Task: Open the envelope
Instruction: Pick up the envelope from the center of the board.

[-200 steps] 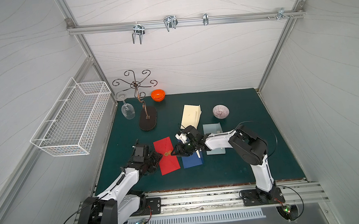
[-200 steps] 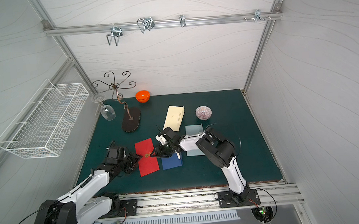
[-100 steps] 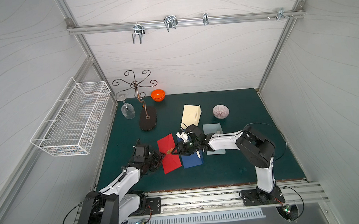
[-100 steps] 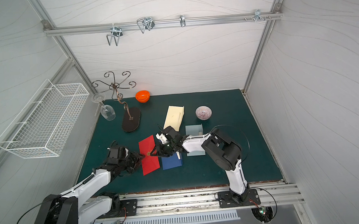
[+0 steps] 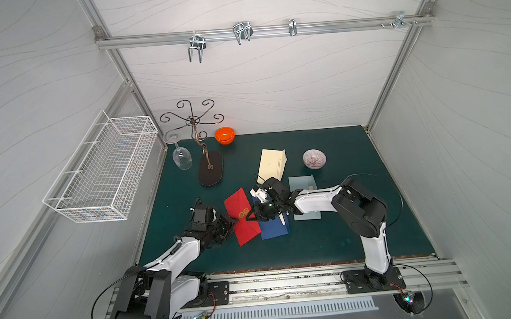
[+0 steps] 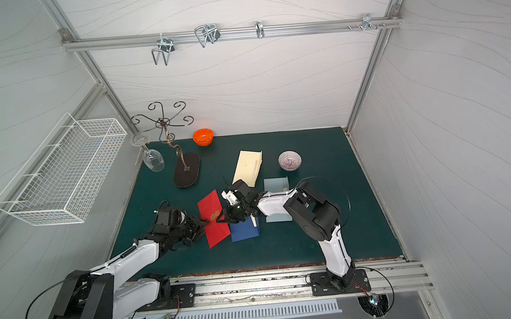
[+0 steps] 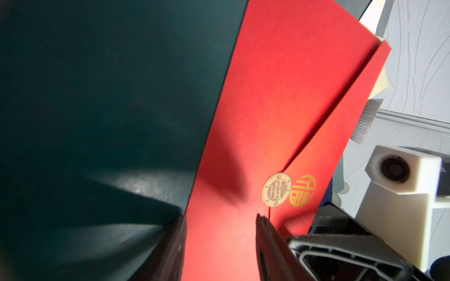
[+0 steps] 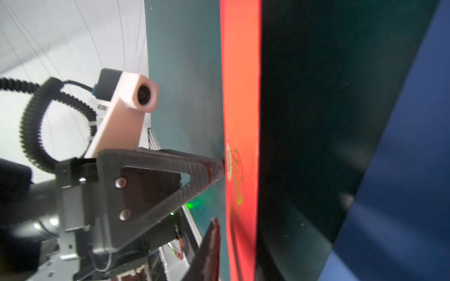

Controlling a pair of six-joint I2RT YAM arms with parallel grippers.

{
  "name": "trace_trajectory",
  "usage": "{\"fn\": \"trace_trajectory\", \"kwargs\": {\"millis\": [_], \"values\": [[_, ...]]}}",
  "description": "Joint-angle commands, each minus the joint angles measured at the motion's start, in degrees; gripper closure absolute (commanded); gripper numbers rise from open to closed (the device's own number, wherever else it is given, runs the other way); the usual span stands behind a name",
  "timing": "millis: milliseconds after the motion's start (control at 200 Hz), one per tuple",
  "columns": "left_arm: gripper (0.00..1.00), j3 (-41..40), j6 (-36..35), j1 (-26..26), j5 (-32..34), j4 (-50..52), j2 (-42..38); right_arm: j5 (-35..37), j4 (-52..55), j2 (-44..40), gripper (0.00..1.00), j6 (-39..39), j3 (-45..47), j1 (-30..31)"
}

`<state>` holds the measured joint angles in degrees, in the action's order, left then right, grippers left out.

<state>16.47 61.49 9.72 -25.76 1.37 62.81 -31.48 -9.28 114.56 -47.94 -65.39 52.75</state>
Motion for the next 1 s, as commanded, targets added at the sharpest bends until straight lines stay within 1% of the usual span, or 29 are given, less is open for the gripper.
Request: {"fn": "trace_trajectory", "kwargs": {"millis": [0,50,110,210,280,405,480,555,665,760,840,880,996], "values": [[0.47,3.29,0.15,0.3,2.54,5.13,-4.99,1.84,4.29,-5.65,0.91,3.55,0.16,-0.73],[0.46,4.64,-0.65,0.27,3.41,7.09,-7.28,2.07,4.49,-8.22,0.94,4.07,1.38,-1.56],[0.44,6.74,-1.96,0.13,3.63,8.86,-9.1,1.68,3.61,-11.4,0.95,4.25,3.33,-2.9],[0.41,9.62,-3.73,0.04,0.04,7.0,-9.42,-1.42,0.95,-16.54,0.96,3.83,6.52,-5.22],[0.4,11.02,-3.98,0.04,-3.95,2.56,-8.95,-2.26,0.14,-20.5,0.96,3.78,8.87,-6.66],[0.39,13.11,-1.19,0.04,-11.51,-9.13,-7.94,-5.12,-3.21,-26.56,0.95,2.42,13.14,-9.69],[0.37,14.76,1.02,0.08,-14.83,-15.5,-7.07,-8.02,-6.15,-29.32,0.95,1.01,15.04,-11.21],[0.36,16.2,2.73,0.06,-17.1,-19.79,-6.07,-9.76,-7.46,-31.56,0.95,-0.1,16.02,-11.98],[0.35,17.82,4.07,0.04,-18.49,-23.46,-4.66,-10.66,-8.04,-34.38,0.94,-0.63,16.42,-12.13],[0.35,18.53,4.16,0.13,-18.35,-23.9,-3.58,-10.7,-9.19,-35.74,0.94,-1.39,16.67,-12.08],[0.36,18.29,5.15,0.26,-18.7,-25.03,-2.35,-10.7,-9.63,-35.93,0.94,-1.7,16.61,-12.07],[0.37,18.1,5.92,0.38,-18.8,-28.05,-1.74,-11.04,-10.36,-35.86,0.94,-2.07,16.69,-12.06],[0.38,18.28,6.36,0.81,-18.89,-29.06,-0.46,-11.71,-12.76,-35.38,0.93,-3.22,17.19,-12.06]]}}
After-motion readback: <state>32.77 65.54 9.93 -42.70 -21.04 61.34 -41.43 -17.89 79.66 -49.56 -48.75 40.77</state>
